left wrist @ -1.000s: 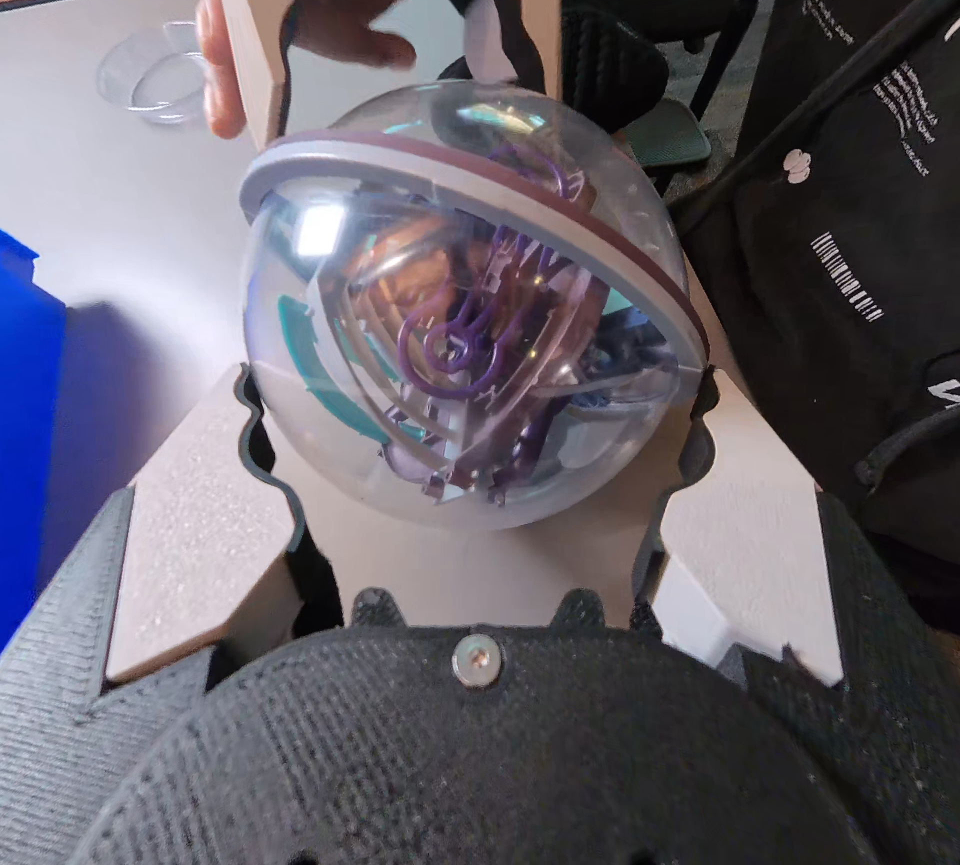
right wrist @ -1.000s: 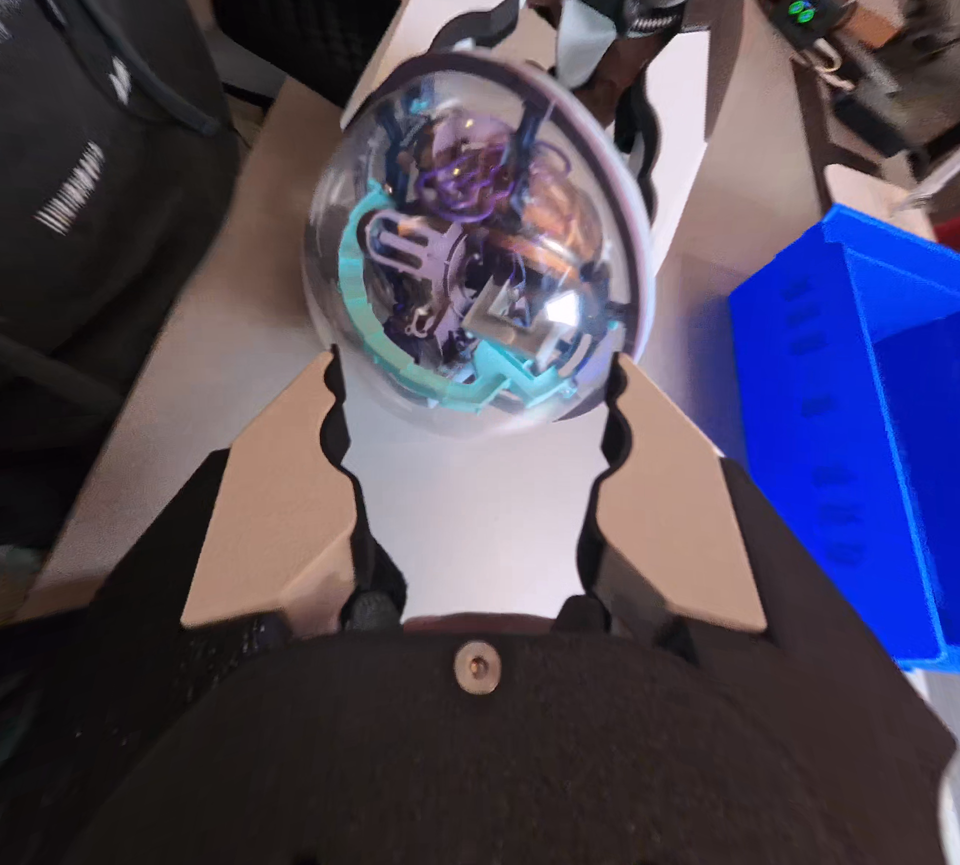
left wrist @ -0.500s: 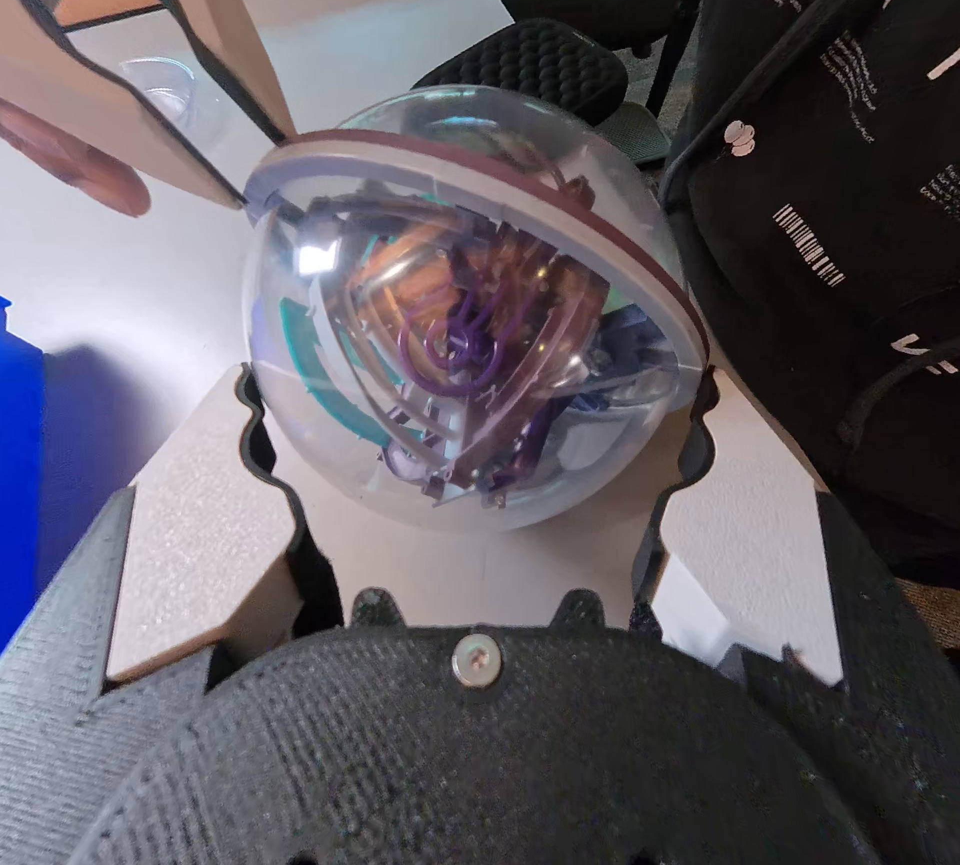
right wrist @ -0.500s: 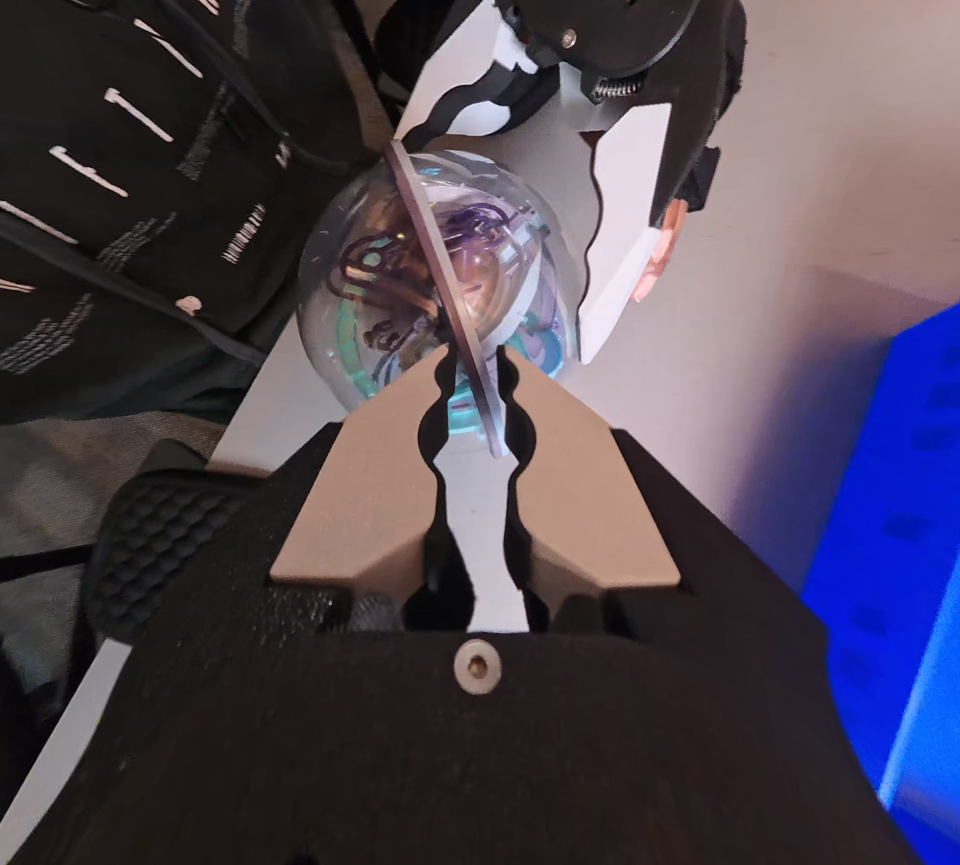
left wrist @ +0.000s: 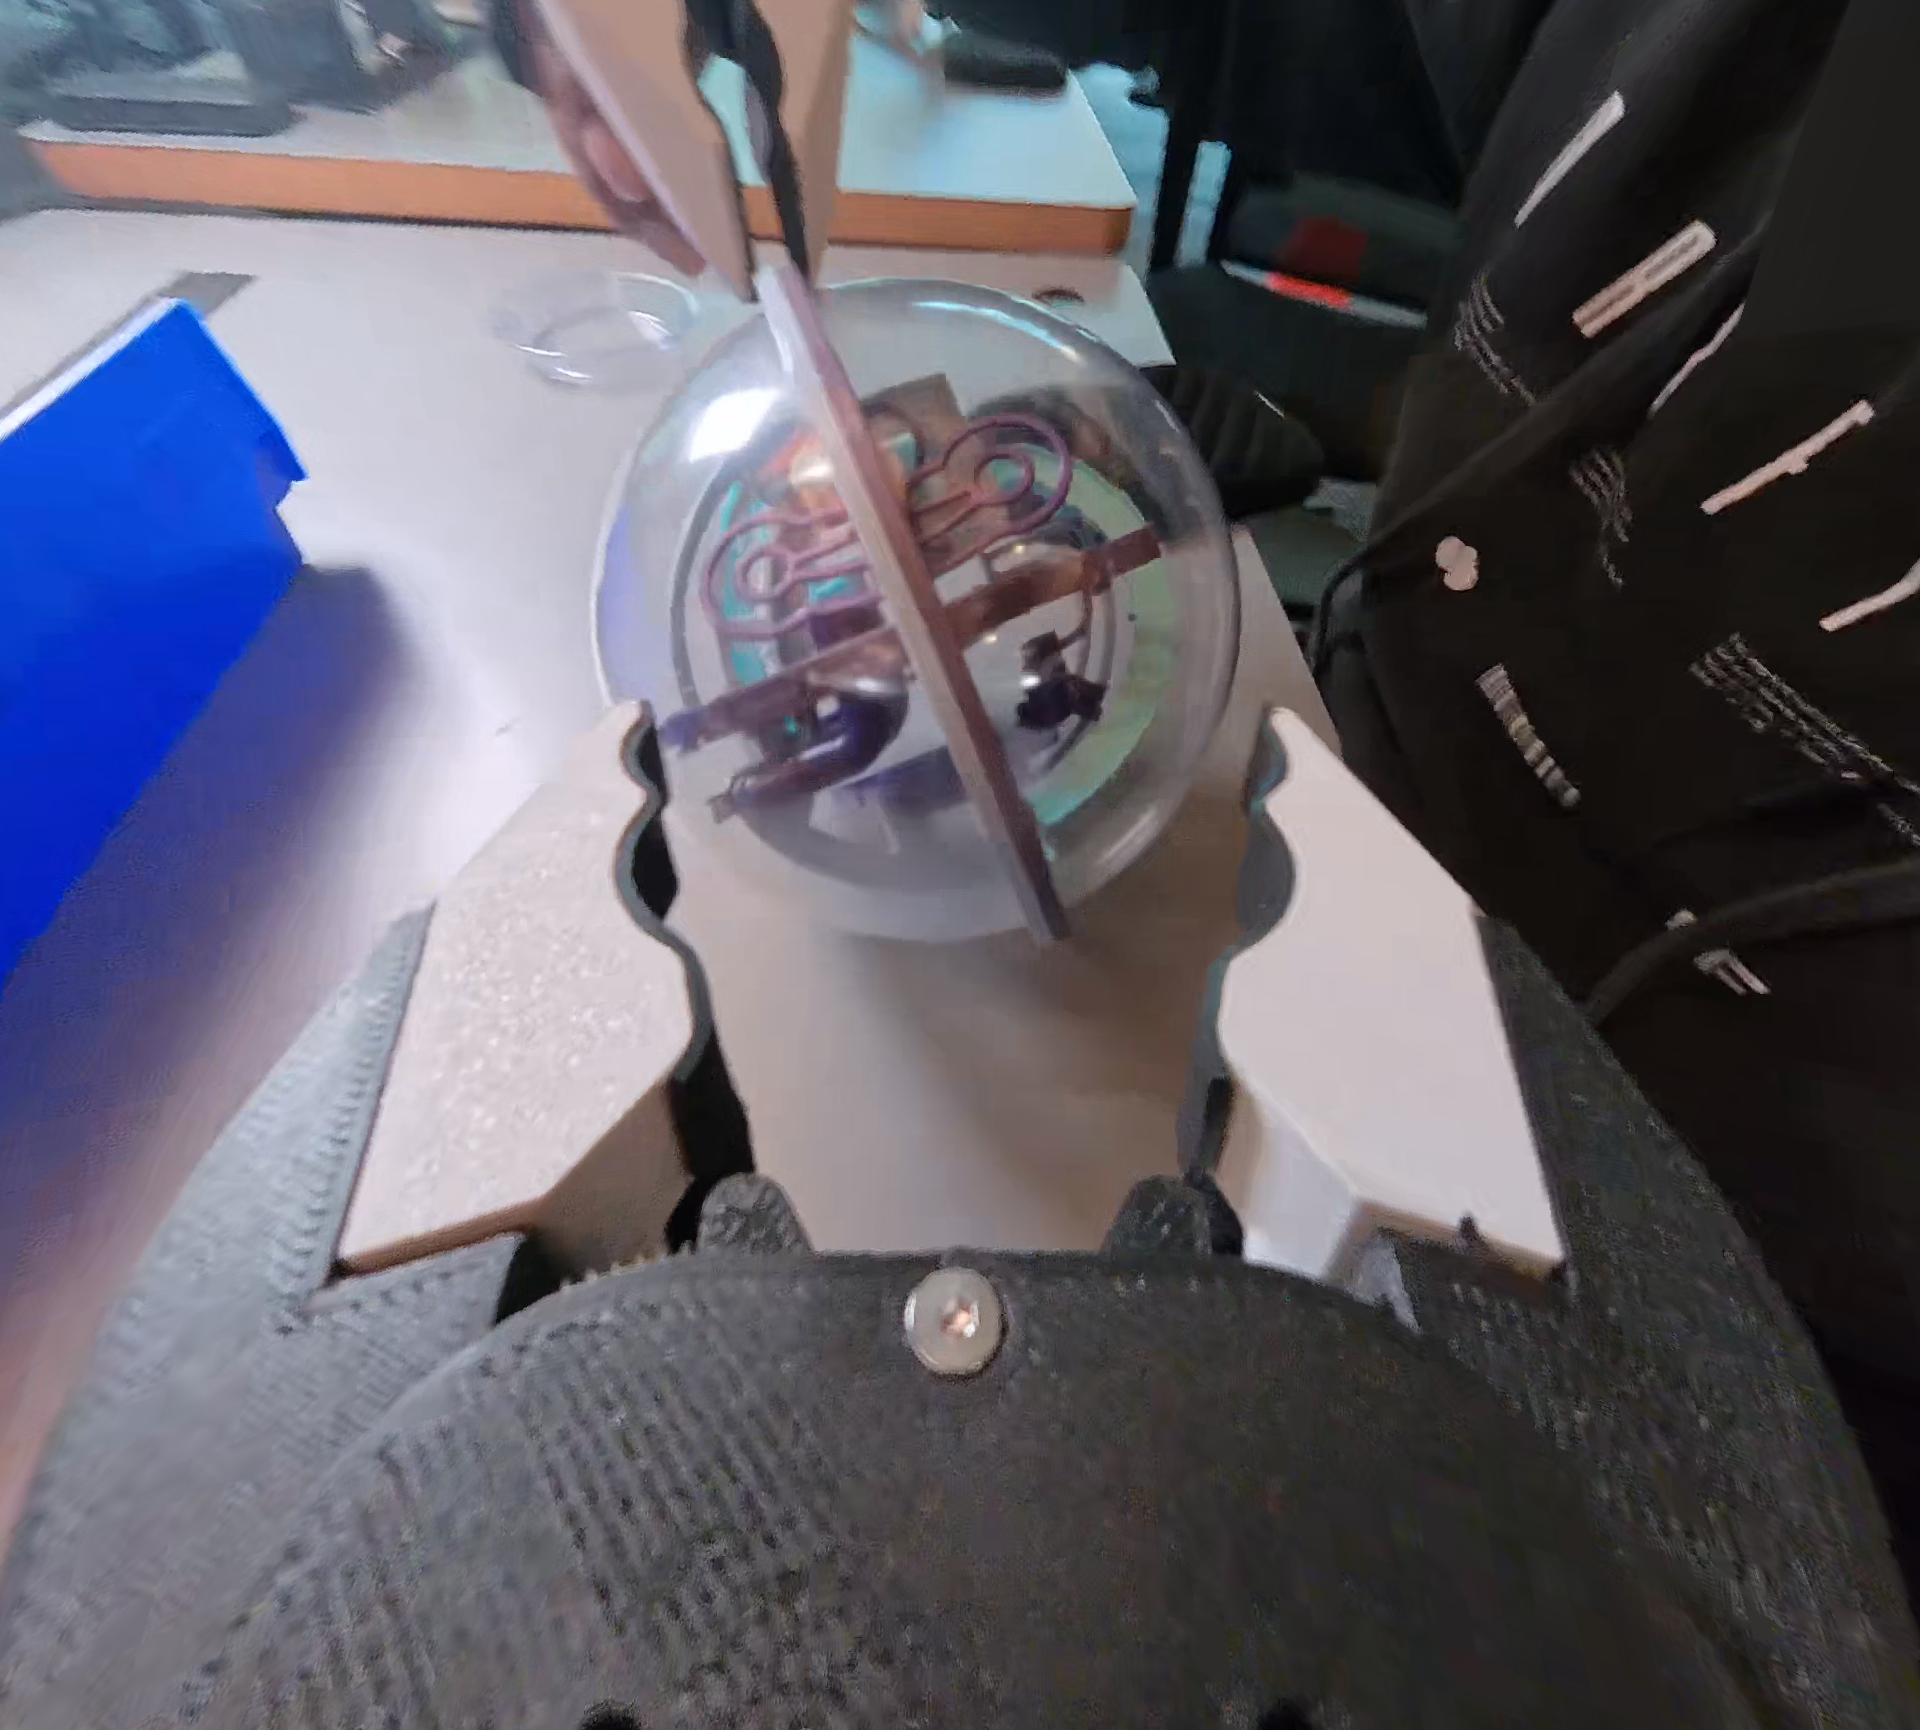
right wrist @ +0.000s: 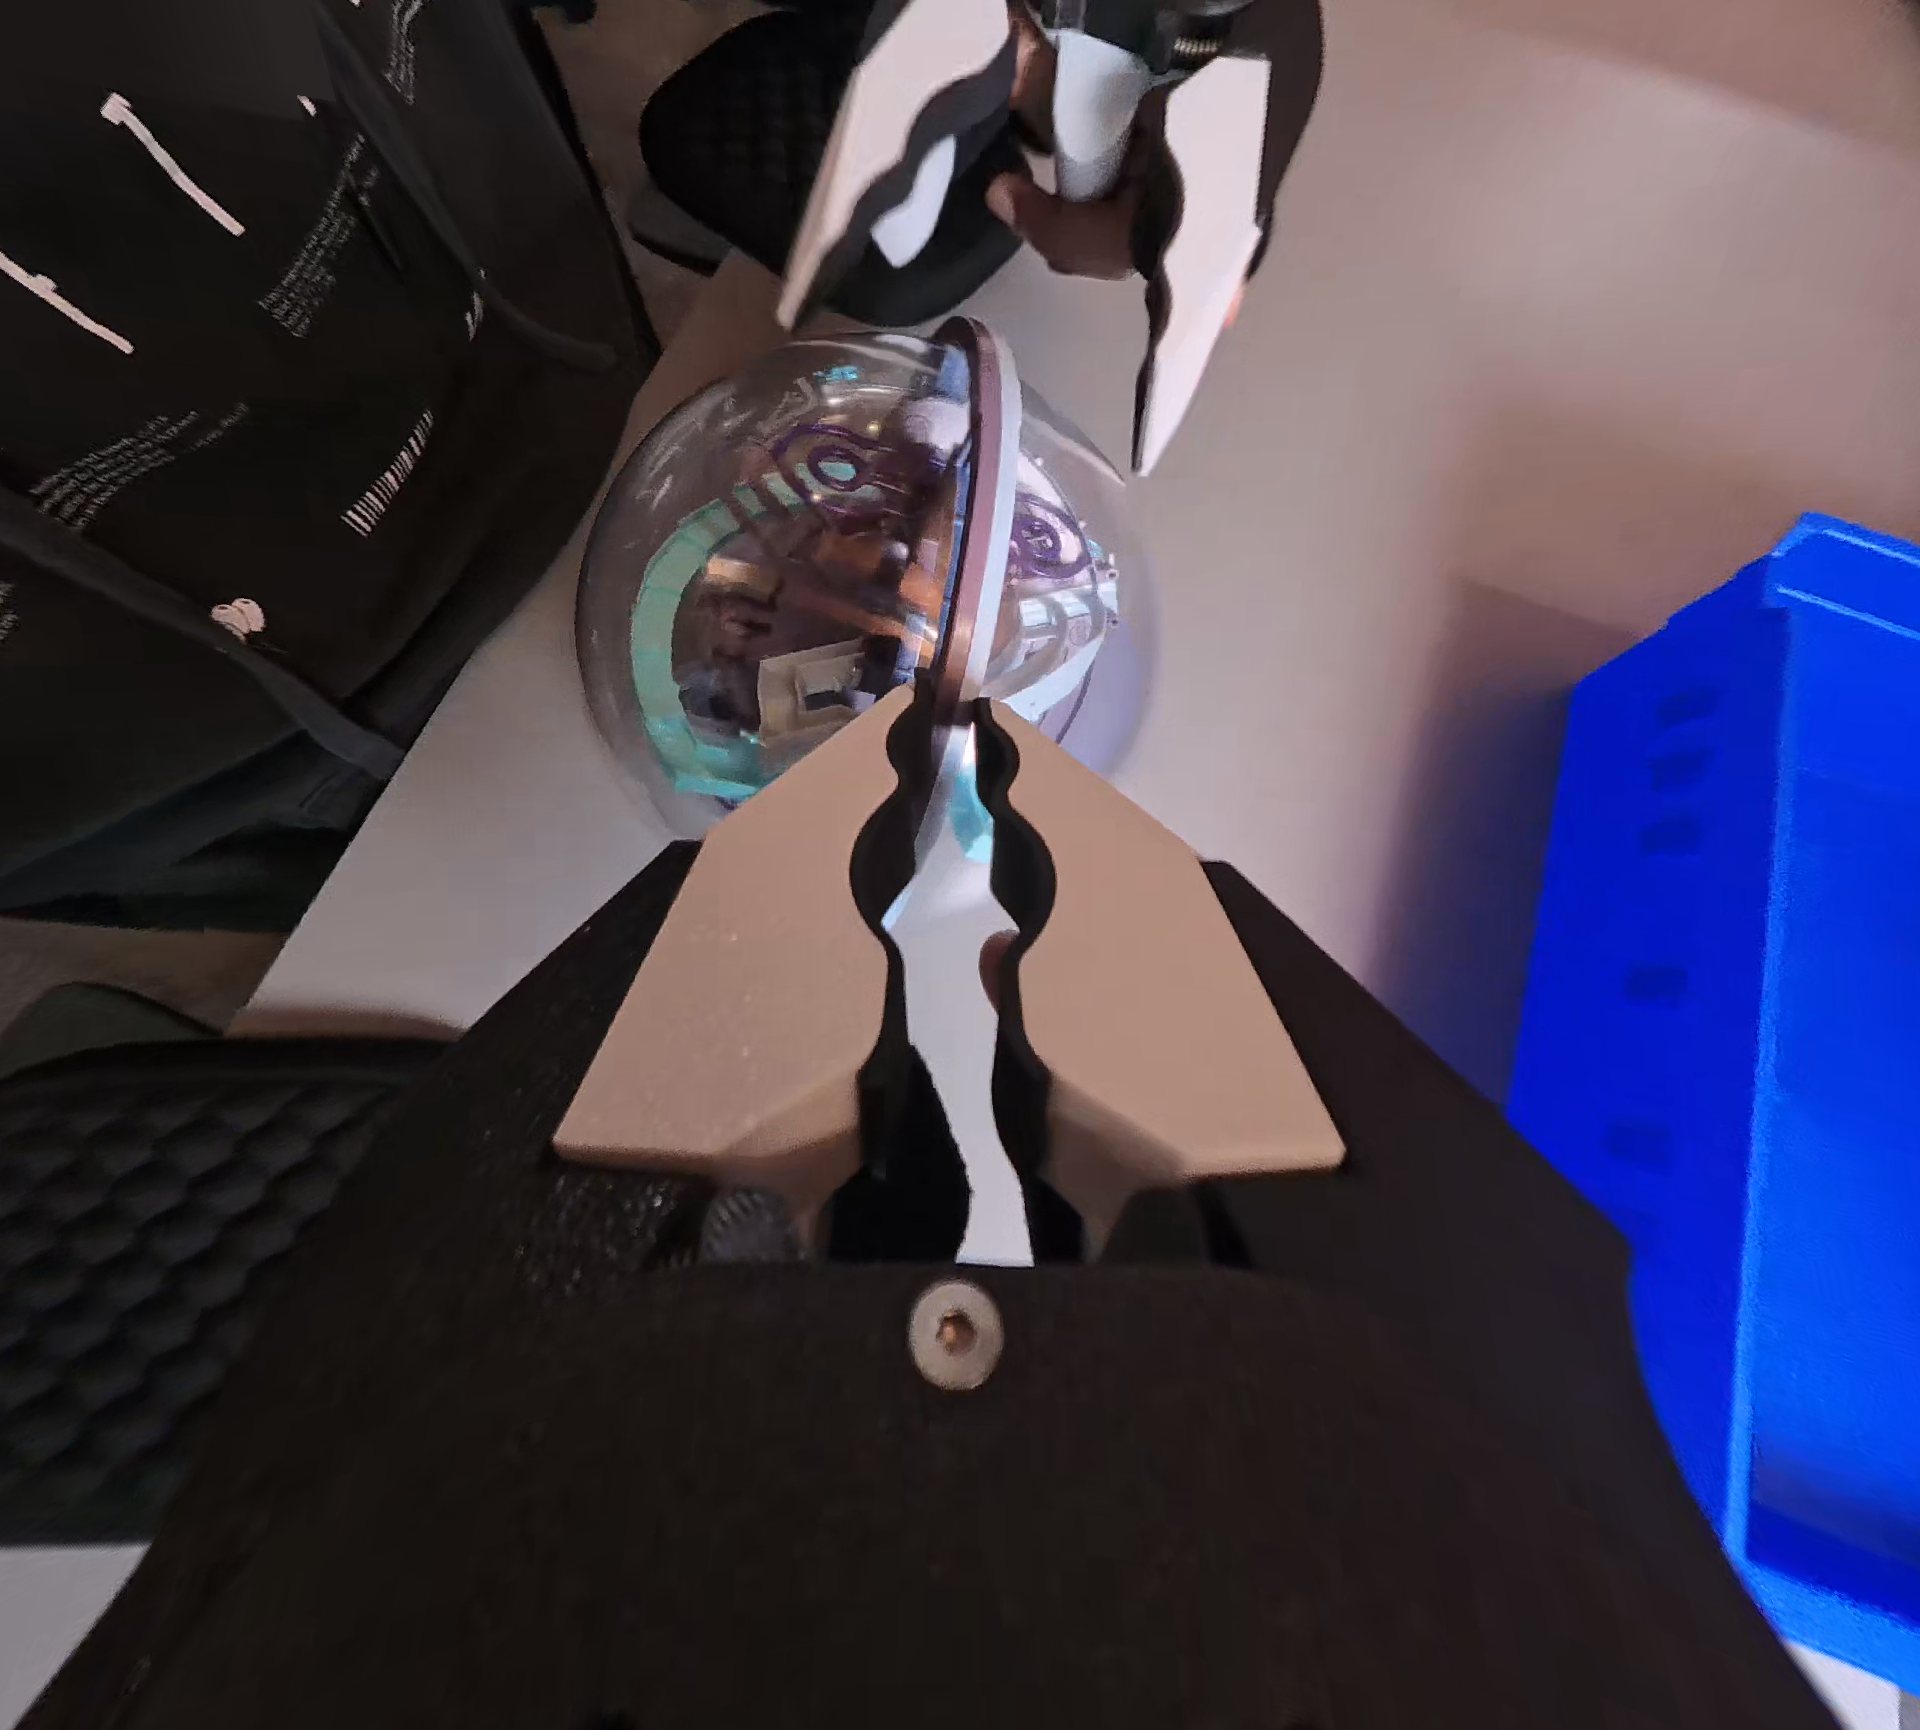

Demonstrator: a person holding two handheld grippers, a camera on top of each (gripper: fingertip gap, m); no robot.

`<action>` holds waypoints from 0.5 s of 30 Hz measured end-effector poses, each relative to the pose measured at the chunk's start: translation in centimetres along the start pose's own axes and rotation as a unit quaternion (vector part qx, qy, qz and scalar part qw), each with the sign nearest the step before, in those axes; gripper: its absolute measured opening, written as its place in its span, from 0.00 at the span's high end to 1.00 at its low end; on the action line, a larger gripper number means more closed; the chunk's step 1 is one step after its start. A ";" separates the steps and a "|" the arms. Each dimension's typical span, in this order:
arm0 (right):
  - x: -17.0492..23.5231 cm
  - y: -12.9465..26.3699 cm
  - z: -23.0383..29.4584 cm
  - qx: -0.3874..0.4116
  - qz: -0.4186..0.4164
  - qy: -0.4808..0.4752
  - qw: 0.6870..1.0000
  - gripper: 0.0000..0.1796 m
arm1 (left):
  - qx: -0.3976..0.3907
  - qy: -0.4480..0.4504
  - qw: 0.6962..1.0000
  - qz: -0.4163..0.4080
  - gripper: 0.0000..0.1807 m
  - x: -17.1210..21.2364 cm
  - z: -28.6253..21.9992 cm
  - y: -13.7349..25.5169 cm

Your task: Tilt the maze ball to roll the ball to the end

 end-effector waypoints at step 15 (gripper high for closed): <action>0.3 0.9 1.1 0.112 -0.034 -0.007 0.993 0.97 | -0.069 0.081 0.994 0.020 0.88 4.0 -0.9 -0.1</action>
Point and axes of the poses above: each gripper's, where its closed fingertips meet, y back along the fingers, x out of its underside, z = x × y across the jaws, the point moved 2 cm from there along y, back along the fingers, and after that the axes turned 2 degrees about y, right-handed, at the moved point
